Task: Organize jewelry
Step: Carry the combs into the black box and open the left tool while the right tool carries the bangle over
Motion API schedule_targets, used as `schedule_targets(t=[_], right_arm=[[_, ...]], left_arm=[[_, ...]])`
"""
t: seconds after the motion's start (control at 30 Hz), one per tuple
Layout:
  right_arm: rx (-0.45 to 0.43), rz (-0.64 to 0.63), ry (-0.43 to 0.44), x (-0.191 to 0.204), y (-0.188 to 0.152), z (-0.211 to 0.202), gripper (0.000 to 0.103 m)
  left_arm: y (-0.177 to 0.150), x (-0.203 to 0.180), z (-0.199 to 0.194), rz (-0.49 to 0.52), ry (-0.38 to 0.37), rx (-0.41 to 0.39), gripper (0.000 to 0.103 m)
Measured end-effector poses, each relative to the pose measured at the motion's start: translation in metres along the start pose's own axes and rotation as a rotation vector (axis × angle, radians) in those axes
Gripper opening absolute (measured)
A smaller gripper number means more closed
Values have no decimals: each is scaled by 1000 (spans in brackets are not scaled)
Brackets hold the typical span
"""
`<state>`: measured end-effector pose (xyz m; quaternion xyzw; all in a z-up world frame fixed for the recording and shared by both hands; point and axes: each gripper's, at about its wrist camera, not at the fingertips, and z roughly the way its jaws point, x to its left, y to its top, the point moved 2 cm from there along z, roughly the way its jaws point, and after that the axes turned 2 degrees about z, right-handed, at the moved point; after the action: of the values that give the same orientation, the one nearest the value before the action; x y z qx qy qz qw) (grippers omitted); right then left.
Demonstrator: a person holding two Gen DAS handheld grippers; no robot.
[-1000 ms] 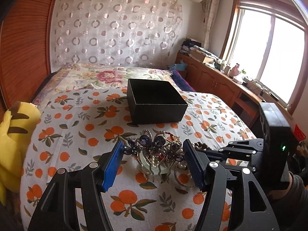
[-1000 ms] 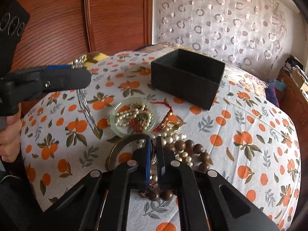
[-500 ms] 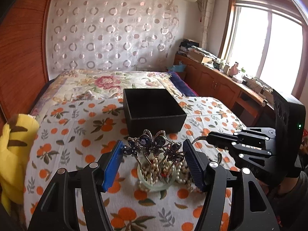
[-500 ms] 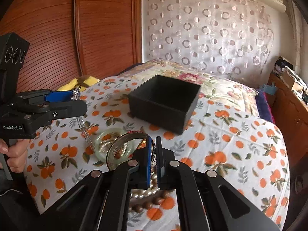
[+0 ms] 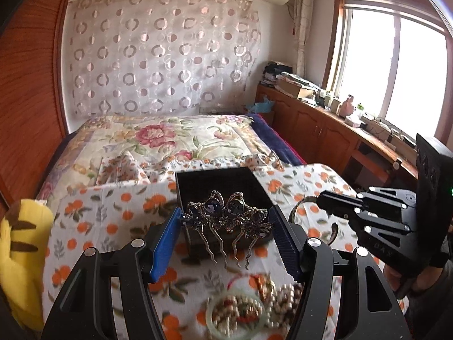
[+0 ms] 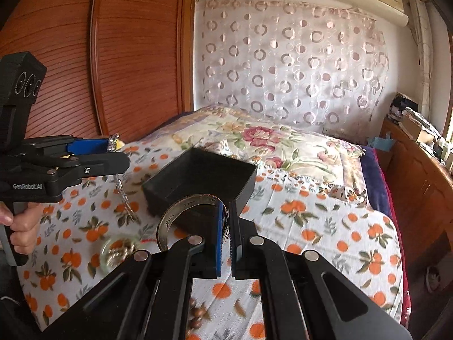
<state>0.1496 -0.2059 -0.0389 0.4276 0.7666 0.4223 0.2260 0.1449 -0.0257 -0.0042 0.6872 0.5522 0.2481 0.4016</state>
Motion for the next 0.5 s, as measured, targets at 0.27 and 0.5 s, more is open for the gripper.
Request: schedule_targets(t=[0.27, 0.5], right_arm=[[-34, 13, 4, -17, 23, 17, 5], [-18, 16, 22, -23, 28, 37, 5]], left_arm=[[24, 10, 36, -7, 12, 29, 61], [24, 13, 68, -8, 18, 84, 61]])
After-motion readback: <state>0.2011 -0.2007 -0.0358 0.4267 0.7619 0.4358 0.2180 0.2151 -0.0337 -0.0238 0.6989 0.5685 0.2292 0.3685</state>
